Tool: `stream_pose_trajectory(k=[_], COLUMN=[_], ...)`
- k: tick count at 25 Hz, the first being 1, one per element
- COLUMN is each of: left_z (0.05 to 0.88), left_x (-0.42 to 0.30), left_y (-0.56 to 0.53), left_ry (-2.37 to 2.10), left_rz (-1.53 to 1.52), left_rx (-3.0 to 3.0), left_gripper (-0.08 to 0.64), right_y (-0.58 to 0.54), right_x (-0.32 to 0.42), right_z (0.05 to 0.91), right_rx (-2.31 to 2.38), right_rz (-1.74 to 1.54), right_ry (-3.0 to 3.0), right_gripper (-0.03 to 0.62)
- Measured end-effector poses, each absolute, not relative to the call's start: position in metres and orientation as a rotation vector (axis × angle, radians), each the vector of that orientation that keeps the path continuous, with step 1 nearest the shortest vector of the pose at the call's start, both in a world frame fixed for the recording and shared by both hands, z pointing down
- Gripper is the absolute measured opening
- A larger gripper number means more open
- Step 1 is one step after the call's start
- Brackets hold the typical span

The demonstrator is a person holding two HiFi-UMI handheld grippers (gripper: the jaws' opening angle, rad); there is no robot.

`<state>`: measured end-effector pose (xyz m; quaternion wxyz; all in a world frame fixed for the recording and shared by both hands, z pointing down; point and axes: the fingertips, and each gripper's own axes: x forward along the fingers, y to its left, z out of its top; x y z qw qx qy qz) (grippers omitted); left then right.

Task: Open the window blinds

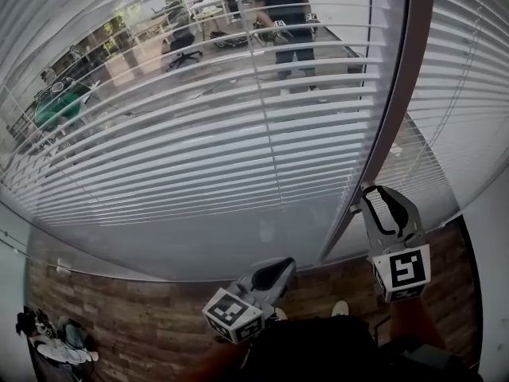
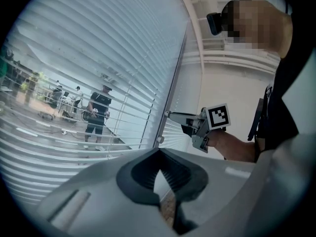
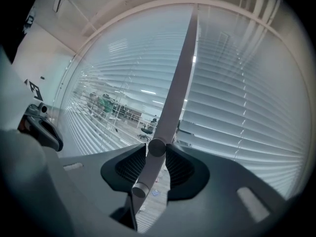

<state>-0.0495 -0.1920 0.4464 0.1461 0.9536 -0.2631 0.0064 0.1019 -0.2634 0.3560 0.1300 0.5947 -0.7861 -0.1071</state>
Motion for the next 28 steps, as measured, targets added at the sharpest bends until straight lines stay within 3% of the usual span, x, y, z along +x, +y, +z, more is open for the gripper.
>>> stream_pose_trajectory(k=[7,10,15,28], left_z=[0.463,0.450,0.431,0.443], left_x=[-0.069,-0.075,-0.080,-0.111], left_y=[-0.178,-0.179,-0.182,-0.165], left_ry=[-0.743,-0.730,-0.706,-0.631], left_rz=[0.013,0.003,0.007,0.041], left_rx=[2.757,2.765,2.769,2.740], left_gripper=[0.000,0.000,0.000,0.000], right_y=[-0.233,-0.228,-0.220,-0.170], right_x=[0.089,0.081,0.062,-0.029], right_z=[0.388,0.381,0.382,0.410], right_rx=[1.770,1.783,1.716,1.495], right_rz=[-0.062,0.078,0.232,0.200], right_ry=[-2.439,-2.549,-2.625,-2.679], right_gripper=[0.104,0.025,0.025,0.025])
